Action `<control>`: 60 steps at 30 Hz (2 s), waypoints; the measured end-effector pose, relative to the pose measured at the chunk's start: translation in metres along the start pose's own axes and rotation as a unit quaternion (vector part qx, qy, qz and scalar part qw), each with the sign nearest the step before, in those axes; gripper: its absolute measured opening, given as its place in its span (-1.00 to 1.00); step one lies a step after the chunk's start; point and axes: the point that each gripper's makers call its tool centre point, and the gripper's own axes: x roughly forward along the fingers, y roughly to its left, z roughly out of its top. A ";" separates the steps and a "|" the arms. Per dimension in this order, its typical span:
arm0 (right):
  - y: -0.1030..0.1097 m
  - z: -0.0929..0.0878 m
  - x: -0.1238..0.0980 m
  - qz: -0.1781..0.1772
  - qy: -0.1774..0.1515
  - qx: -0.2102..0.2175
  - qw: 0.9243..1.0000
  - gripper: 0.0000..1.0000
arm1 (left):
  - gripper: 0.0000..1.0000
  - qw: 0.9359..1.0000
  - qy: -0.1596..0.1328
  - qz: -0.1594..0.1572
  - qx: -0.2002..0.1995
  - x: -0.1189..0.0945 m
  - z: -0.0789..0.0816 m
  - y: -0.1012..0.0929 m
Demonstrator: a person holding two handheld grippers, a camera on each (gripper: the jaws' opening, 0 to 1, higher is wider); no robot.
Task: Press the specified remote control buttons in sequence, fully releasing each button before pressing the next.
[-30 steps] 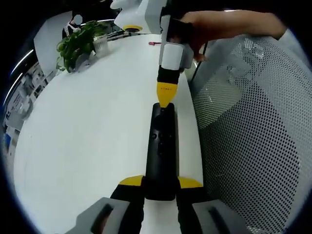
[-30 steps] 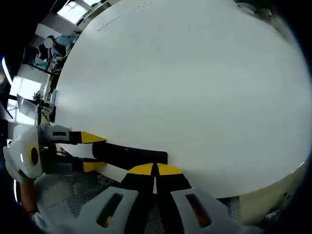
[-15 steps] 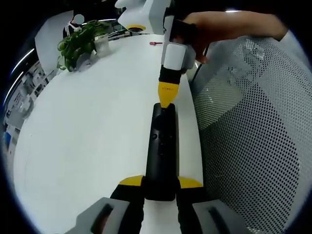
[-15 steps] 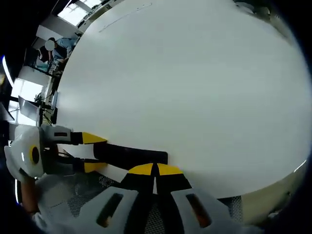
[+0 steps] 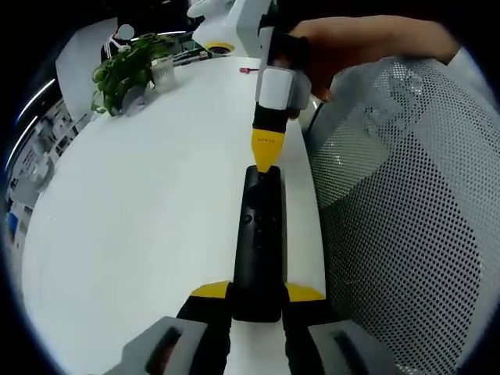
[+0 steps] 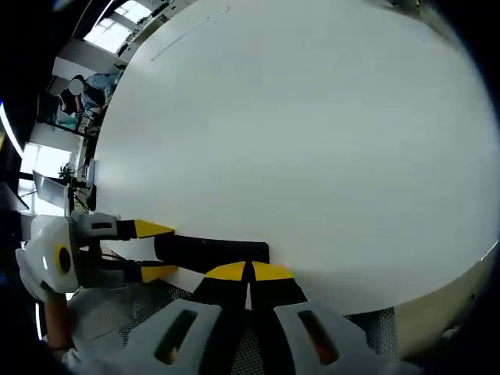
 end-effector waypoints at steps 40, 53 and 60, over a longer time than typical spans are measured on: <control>0.010 0.000 0.006 -0.030 -0.001 -0.095 0.995 -1.00 | -0.50 1.000 -0.002 0.000 -0.004 0.002 0.002 0.001; 0.009 0.002 0.004 -0.005 0.002 -0.067 0.998 -1.00 | -0.50 1.000 -0.004 0.002 -0.005 0.002 0.002 0.001; 0.008 0.000 0.004 -0.010 0.006 -0.071 0.997 -1.00 | -0.50 1.000 -0.006 0.001 -0.006 0.002 0.002 0.001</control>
